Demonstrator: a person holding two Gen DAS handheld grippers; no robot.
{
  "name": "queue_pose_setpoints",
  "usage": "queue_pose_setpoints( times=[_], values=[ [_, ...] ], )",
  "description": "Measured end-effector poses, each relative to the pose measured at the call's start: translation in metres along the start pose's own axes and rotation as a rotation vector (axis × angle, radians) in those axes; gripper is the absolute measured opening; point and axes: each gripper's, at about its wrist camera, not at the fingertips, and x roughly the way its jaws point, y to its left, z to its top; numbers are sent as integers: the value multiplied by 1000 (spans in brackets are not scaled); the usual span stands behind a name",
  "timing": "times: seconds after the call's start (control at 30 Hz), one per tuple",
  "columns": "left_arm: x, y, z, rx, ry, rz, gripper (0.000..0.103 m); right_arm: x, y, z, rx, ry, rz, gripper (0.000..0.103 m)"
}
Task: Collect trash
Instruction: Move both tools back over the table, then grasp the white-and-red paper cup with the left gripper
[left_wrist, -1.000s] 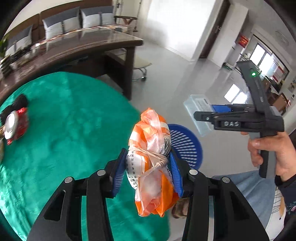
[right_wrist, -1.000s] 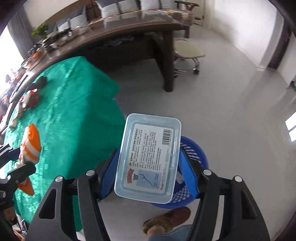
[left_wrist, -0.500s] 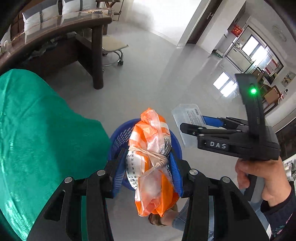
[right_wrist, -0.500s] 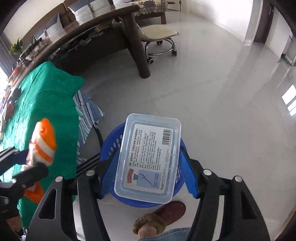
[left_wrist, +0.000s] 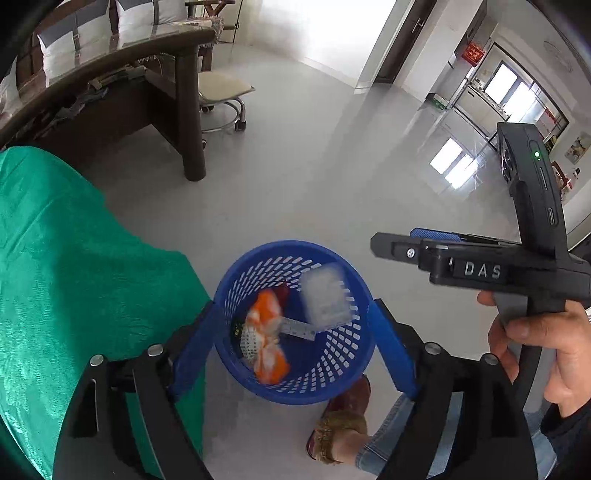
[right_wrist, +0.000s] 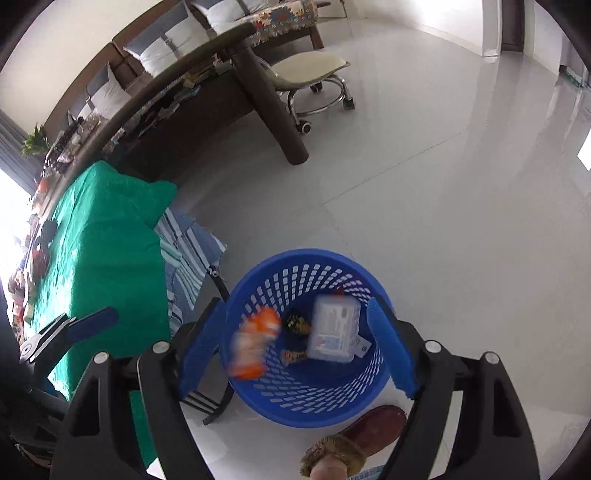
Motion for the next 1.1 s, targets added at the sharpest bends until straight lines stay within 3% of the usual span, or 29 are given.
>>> queue_pose_setpoints(
  times=[0.13, 0.17, 0.23, 0.53, 0.63, 0.73, 0.97, 1.1],
  values=[
    [-30, 5, -7, 15, -62, 39, 90, -13, -3, -1, 13, -55, -33, 79],
    [-40, 7, -10, 16, -78, 47, 90, -18, -2, -2, 11, -74, -44, 88],
    [-61, 13, -18, 17, -114, 71, 92, -25, 4, -4, -9, -122, -64, 89],
    [-141, 89, -84, -99, -198, 265, 96, -39, 76, -23, -249, -268, -159, 91],
    [-165, 122, -112, -138, -214, 371, 97, -40, 116, -38, -362, -299, -141, 94],
    [-186, 154, -139, -177, -203, 445, 97, -36, 163, -58, -438, -297, -67, 95],
    [-230, 224, -184, -276, -189, 545, 97, -19, 305, -92, -577, -213, 125, 96],
    [-246, 261, -204, -357, -200, 563, 97, 8, 376, -98, -657, -165, 142, 96]
  ],
)
